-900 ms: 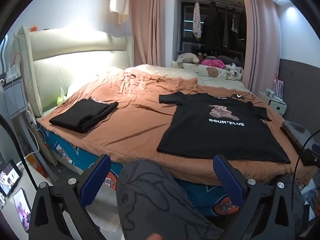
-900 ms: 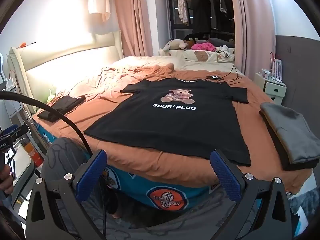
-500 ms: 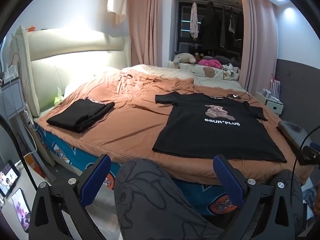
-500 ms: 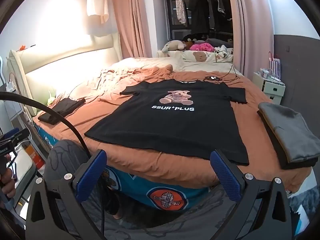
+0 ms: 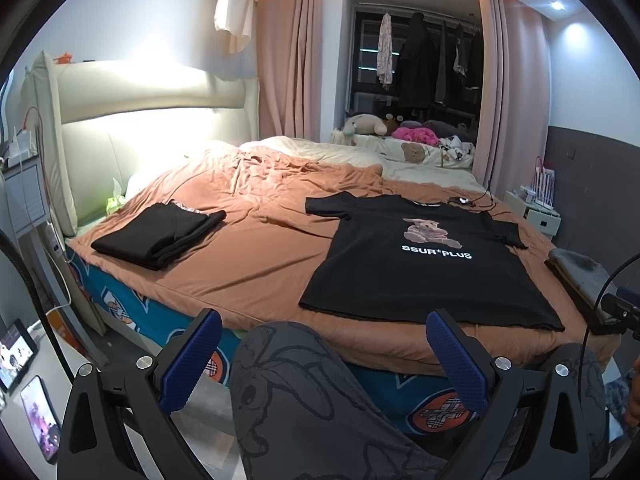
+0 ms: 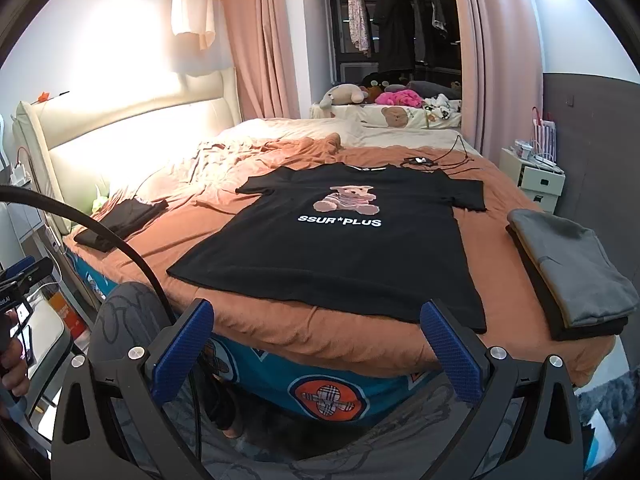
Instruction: Fold small clothes
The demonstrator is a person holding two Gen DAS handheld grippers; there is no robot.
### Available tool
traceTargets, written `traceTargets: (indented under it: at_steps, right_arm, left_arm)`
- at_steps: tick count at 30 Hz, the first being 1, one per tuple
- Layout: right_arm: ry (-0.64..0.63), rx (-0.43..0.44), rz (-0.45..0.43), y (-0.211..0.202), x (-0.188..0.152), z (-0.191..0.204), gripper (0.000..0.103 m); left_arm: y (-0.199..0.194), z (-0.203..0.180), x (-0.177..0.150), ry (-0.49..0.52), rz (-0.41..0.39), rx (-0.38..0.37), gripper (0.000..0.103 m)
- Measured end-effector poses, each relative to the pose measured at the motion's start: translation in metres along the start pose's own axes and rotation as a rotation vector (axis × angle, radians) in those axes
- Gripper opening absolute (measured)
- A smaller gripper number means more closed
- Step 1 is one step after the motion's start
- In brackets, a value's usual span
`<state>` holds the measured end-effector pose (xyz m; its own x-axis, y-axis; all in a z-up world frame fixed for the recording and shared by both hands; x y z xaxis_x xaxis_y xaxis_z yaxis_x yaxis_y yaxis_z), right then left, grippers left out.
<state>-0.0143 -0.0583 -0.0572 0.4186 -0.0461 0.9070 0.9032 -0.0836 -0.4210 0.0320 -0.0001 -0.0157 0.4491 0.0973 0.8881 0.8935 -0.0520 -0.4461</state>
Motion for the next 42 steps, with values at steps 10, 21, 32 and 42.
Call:
traceTargets:
  at_steps: [10,21,32,42]
  right_arm:
    - [-0.011,-0.001,0.004,-0.003,0.001,0.001,0.103]
    - [-0.008,0.001,0.017,-0.003,0.003,0.002,0.103]
    - [0.003,-0.004,0.023,-0.002,0.003,0.002,0.103]
    - [-0.003,0.001,0.030,0.001,0.005,0.004,0.103]
  left_arm:
    - [-0.007,0.004,-0.003,0.003,-0.013,-0.016,0.103]
    - [-0.010,0.008,-0.003,-0.001,-0.025,-0.029,0.103]
    - [-0.008,0.013,-0.003,-0.021,-0.025,-0.030,0.103]
    - [-0.002,0.020,-0.005,-0.038,-0.011,-0.033,0.103]
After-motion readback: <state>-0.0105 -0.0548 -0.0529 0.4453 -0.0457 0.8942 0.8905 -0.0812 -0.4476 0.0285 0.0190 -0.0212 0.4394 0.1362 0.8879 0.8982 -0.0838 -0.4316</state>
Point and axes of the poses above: each gripper's, at about its wrist camera, not at the fingertips, and y roughly the way its jaws point, z to its left, x to its top, the point moved 5 cm from there along y, roughly the way its jaws point, and after that the axes turned 2 degrees about -y, right-handed, at the moved point
